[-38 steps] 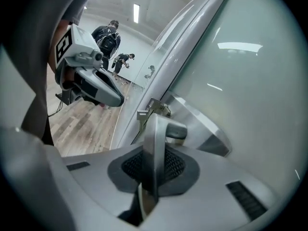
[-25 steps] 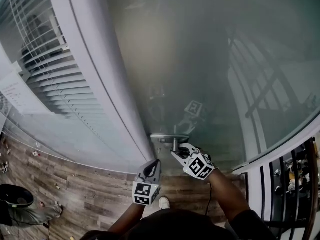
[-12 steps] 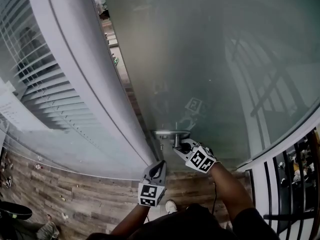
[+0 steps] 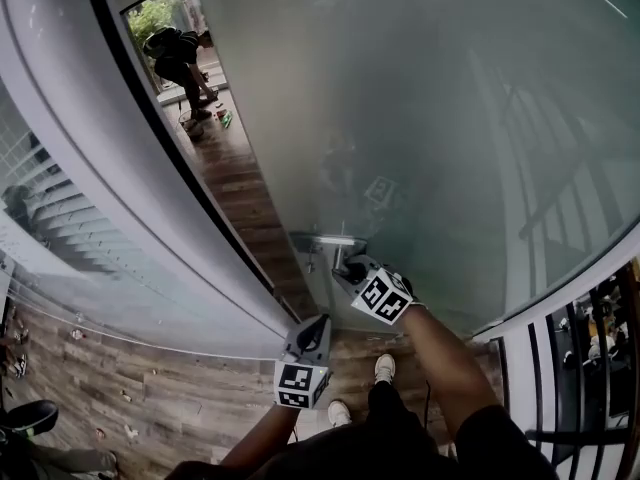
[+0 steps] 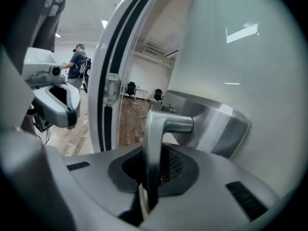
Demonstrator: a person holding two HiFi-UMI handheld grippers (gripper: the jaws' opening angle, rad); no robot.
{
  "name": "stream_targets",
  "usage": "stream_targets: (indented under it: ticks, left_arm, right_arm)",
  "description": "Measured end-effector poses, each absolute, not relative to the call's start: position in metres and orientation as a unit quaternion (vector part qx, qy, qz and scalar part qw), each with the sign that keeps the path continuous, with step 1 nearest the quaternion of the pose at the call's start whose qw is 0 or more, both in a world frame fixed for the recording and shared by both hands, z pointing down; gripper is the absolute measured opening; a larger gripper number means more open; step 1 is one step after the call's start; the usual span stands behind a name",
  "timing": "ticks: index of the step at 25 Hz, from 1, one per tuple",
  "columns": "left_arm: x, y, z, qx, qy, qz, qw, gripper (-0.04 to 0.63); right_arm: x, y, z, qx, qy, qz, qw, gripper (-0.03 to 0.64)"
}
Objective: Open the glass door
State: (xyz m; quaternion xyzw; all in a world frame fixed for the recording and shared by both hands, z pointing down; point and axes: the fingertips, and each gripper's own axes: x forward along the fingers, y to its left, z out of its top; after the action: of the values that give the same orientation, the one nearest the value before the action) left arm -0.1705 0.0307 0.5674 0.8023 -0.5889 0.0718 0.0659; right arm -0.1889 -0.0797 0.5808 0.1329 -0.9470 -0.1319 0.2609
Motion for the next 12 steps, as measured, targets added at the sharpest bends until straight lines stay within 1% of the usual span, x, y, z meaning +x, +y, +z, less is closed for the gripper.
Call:
stream_targets:
  ticks: [3,6,12]
  left_arm:
    - [-0.167,-0.017,0.569,0.797,-0.592,0.083,0.083,-0.002]
    - [-0.158,-0.06,0.572,0.792,-0.598,0.087,0.086,-0.002]
    - [-0.159,-0.098,0.569,0.774,-0.62,0.086,0.097,-0.002]
  right_arm:
    - [-0.195,-0.135,0.584,0.129,-0.945,-0.126,0.273,0.022]
    - [-0.193,-0.186,0.591,0.136,-0.944,-0.117,0.278,0.017]
    - [-0.199,-0.232,0.587,0.15,-0.943,-0.101,0.278,0.017]
